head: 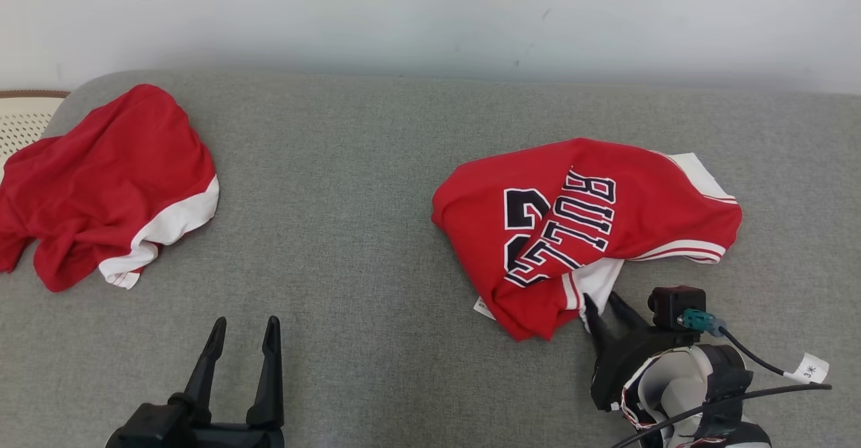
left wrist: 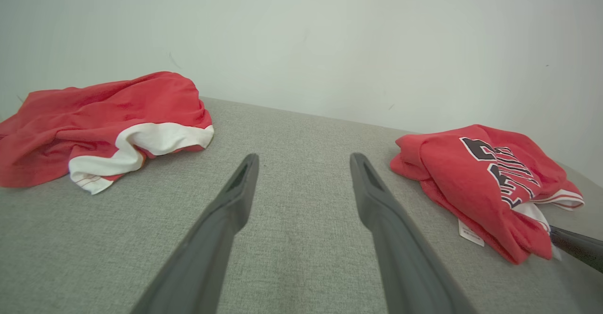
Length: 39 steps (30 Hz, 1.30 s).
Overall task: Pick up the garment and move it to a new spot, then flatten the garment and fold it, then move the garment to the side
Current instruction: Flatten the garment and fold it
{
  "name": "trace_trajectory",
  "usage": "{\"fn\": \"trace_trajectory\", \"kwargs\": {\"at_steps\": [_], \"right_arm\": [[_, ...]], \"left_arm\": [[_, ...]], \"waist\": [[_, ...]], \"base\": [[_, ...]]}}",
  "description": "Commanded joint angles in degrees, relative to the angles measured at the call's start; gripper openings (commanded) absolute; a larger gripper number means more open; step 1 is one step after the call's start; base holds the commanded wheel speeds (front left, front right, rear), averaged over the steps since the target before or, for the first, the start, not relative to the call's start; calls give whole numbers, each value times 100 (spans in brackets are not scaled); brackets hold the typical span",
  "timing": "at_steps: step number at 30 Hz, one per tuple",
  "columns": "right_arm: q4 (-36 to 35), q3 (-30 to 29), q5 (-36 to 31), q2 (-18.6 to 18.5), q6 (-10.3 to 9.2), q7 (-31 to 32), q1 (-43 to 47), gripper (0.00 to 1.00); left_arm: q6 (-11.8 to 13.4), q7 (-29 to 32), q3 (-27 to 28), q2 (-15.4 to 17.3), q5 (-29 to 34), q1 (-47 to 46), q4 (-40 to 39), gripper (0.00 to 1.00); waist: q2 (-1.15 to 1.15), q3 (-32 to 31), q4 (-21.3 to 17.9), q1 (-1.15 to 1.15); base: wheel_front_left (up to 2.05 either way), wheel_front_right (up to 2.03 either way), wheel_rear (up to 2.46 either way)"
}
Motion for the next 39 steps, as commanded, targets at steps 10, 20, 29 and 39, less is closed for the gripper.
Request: {"fn": "trace_trajectory", "kwargs": {"at_steps": [10,20,29,39], "right_arm": [[-54,163,207,-146,4,-123,-148,0],[-1513,-496,-75,-524,4,-133,521,0],[-3210,-1328,-463,-595,4,288,1926,0],[-5638,-2461,-1118,-208,4,1901,3653,0]], "left_arm": [[32,-25,59,3,-14,38,61,100],[101,-25,58,4,-88,225,27,100],[113,-25,84,3,-148,345,32,100],[121,-25,96,4,-151,332,22,100]], "waist": [[0,-85,0,0],[0,-285,-245,0],[0,-386,-512,0],[0,-360,-895,0]], "base": [[0,0,0],[0,0,0],[0,0,0],[0,0,0]]}}
